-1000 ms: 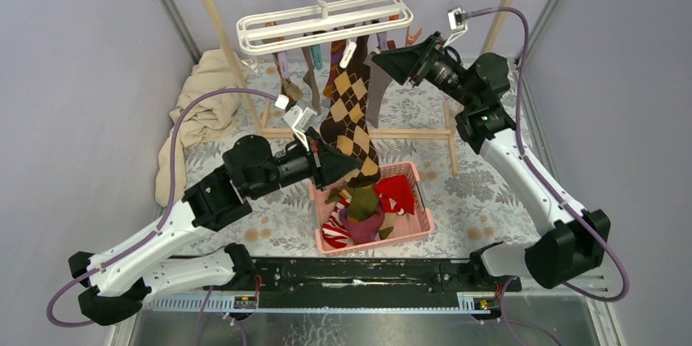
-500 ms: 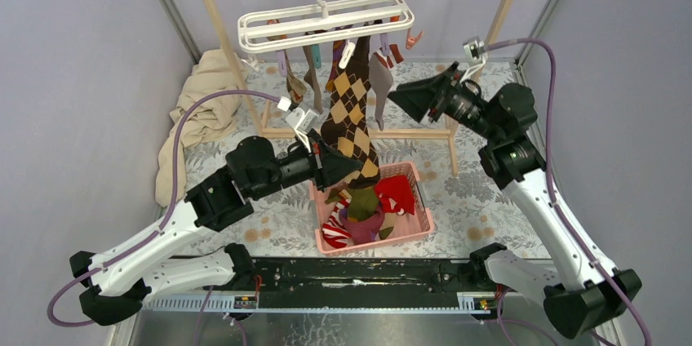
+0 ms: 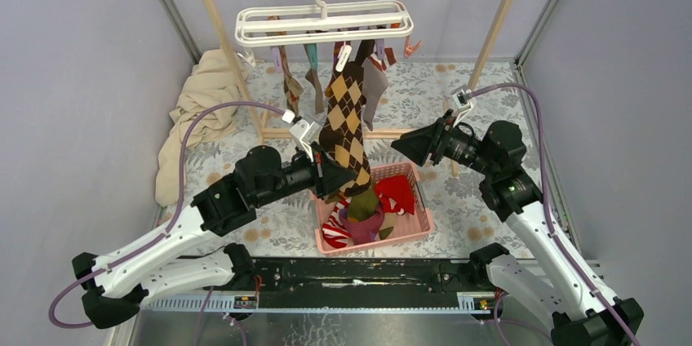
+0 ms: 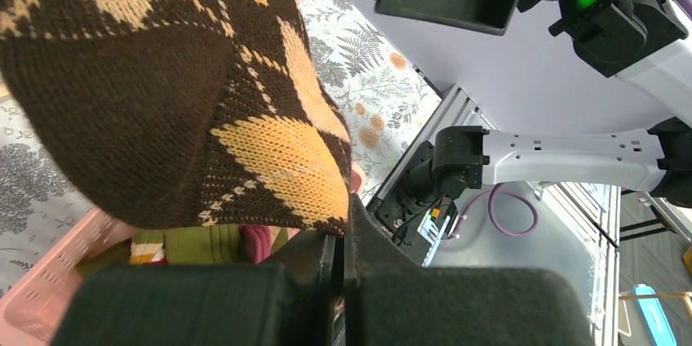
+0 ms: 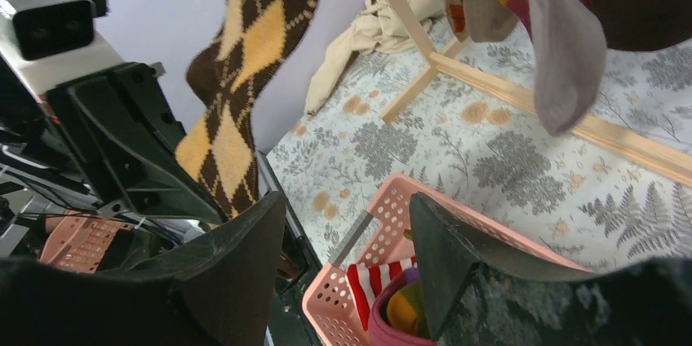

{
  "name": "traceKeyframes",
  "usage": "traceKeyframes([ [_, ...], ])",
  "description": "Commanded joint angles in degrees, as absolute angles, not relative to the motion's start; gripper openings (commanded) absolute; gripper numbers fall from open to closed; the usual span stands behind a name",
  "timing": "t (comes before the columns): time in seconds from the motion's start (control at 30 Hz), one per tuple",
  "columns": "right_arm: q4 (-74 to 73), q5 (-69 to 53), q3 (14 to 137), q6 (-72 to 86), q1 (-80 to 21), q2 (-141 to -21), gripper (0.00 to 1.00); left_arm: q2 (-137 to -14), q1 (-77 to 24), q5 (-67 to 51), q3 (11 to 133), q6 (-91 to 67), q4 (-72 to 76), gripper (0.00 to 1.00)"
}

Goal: Remove the socks clipped to the hanger
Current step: Remove the sock from the hanger.

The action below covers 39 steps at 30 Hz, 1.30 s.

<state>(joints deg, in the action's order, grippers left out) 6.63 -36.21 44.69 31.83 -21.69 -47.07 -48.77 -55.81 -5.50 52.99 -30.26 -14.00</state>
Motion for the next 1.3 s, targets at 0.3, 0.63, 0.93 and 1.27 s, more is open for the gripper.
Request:
traceKeyframes([
  [0.3,27.76,-38.83,61.97,41.9,-22.89,-64.38,0.65,-46.76,-55.46,-4.18,54.3,-30.92,-13.99,0.0],
  [0.63,28.84,-30.58,76.44,40.85,-31.02,-77.76,0.64,-47.5,-55.48,-5.98,57.61,-30.99,-15.65,0.0],
  [0.93,26.08,-22.45,80.62,40.3,-34.03,-81.91,0.64,-45.05,-55.48,-9.51,62.42,-34.89,-17.95,0.0],
  [1.27,27.21,-18.32,81.74,41.8,-35.88,-84.89,0.64,-43.85,-55.46,-11.83,65.21,-35.82,-18.43,0.0],
])
